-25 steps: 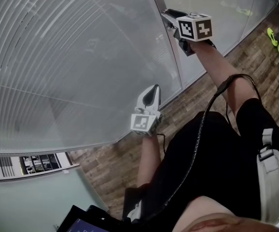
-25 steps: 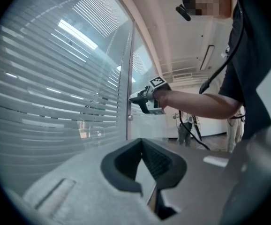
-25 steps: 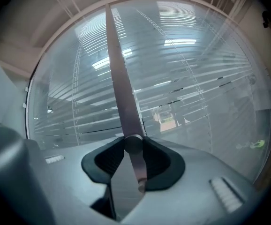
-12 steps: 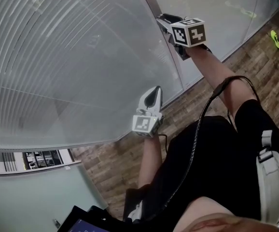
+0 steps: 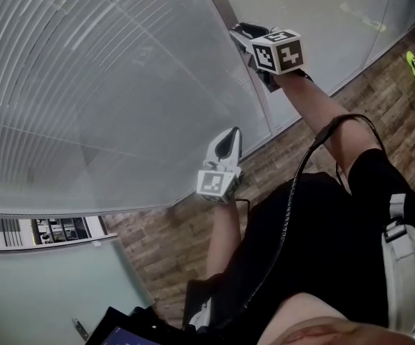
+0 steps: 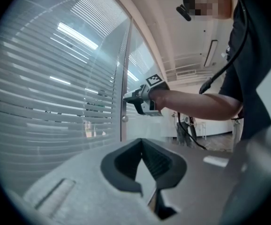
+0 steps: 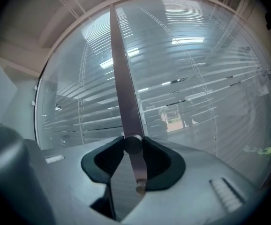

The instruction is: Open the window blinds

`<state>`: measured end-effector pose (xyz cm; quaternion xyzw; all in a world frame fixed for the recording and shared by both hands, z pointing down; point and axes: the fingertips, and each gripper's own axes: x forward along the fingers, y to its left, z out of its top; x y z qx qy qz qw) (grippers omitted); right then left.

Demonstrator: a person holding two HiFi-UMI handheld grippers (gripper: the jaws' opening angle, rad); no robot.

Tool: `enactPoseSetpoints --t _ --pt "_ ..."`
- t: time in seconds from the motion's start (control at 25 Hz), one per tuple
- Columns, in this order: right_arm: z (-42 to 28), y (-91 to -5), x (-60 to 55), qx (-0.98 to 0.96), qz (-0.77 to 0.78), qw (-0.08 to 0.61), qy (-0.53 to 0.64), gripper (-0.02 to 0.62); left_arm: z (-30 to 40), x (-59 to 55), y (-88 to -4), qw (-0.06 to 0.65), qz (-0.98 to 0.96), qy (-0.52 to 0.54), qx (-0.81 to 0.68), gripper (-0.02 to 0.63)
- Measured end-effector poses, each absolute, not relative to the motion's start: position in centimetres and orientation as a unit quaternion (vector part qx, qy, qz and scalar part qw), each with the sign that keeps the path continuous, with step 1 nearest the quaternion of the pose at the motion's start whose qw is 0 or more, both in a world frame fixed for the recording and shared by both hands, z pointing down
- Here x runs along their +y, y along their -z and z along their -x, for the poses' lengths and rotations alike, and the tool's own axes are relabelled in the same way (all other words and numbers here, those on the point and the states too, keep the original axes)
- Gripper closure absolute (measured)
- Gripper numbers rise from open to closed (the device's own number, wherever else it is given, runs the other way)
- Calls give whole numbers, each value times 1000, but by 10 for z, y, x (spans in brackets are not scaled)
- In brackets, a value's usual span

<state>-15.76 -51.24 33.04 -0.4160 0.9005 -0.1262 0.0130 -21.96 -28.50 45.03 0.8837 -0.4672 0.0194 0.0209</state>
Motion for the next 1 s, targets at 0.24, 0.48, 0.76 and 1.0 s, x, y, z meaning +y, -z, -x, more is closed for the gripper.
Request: enactPoseSetpoints --t 0.24,0.48,0.76,1.0 --pt "159 -327 -512 904 411 9 121 463 214 -287 -446 19 -882 -17 -471 603" --pt "159 -325 -501 912 403 -78 -27 380 209 -288 -449 17 -879 -10 -476 603" --pt "159 -320 -486 852 370 -229 -291 373 202 -288 -447 11 -876 -3 -482 603" --pt "170 -330 -488 750 324 -336 -469 385 196 -283 -448 13 -874 -5 -486 603"
